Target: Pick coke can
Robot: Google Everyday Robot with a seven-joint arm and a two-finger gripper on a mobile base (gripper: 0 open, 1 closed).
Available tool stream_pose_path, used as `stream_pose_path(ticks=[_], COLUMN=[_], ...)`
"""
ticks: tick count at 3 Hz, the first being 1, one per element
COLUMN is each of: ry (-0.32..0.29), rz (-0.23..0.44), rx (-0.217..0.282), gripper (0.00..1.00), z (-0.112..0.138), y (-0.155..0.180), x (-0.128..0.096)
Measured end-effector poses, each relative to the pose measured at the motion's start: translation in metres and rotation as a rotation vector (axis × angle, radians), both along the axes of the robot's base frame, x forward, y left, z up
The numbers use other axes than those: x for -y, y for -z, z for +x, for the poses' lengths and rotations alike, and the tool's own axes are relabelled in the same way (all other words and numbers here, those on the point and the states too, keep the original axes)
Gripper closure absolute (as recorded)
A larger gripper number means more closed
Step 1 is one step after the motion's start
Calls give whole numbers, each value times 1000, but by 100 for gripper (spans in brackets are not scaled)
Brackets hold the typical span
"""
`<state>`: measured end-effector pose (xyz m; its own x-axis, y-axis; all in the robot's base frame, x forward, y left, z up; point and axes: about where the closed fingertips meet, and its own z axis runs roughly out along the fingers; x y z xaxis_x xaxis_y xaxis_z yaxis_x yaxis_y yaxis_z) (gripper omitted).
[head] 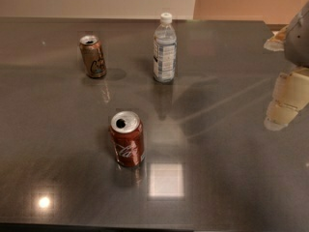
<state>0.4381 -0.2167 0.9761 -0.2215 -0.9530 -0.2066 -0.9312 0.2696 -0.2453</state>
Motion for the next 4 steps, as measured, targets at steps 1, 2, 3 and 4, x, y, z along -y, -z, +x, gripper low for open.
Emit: stream_pose_path(ticks=[1, 2, 3, 4], ry=[0, -32, -96, -166], rz=[0, 18, 76, 157], rx=[0, 8, 6, -8], gripper=[0, 0, 0, 0], z=[0, 1, 5, 8], y=[0, -1, 6, 17], x=[0, -6, -29, -63])
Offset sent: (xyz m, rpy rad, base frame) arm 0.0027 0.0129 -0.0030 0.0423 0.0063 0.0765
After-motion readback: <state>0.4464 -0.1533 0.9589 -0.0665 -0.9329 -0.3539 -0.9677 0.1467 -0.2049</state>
